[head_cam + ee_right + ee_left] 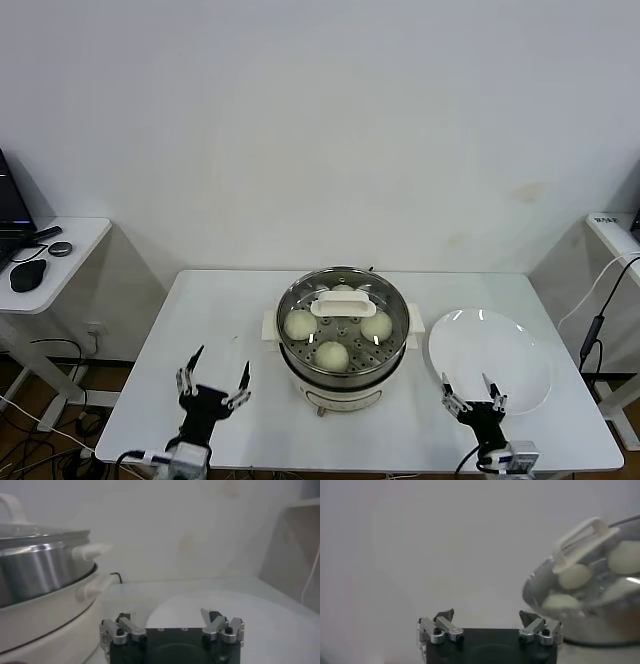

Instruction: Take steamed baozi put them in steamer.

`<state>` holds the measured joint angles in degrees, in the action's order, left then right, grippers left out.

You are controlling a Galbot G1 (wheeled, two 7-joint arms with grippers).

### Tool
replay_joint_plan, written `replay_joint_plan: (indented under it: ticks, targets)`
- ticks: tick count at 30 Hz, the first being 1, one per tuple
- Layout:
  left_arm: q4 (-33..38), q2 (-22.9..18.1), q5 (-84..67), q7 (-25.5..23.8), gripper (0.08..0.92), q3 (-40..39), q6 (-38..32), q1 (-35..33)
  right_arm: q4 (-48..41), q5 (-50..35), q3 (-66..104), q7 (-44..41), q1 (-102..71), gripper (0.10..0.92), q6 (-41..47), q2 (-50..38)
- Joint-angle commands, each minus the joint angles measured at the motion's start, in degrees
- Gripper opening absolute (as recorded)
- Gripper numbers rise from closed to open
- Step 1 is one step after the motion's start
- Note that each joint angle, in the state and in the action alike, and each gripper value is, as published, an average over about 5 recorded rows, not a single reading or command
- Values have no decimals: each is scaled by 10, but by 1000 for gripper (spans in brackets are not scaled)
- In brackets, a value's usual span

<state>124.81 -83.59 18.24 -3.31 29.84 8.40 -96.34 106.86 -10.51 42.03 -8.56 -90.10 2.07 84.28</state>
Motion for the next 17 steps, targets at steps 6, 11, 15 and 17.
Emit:
replay_joint_plan:
  ticks: [6,11,15,17]
  targets:
    - [-40,7,-151,22,823,22,-48,-56,59,48,24,-24,-40,823,49,-1]
    - [-32,1,-144,25,823,21,-51,-52,64,55,25,-24,-45,823,52,8]
    - [-26,4,-138,29,823,23,-55,-54,55,68,24,-24,-44,823,50,19]
    - [-26,5,-138,30,823,23,-56,-54,52,72,24,-24,-44,823,49,21]
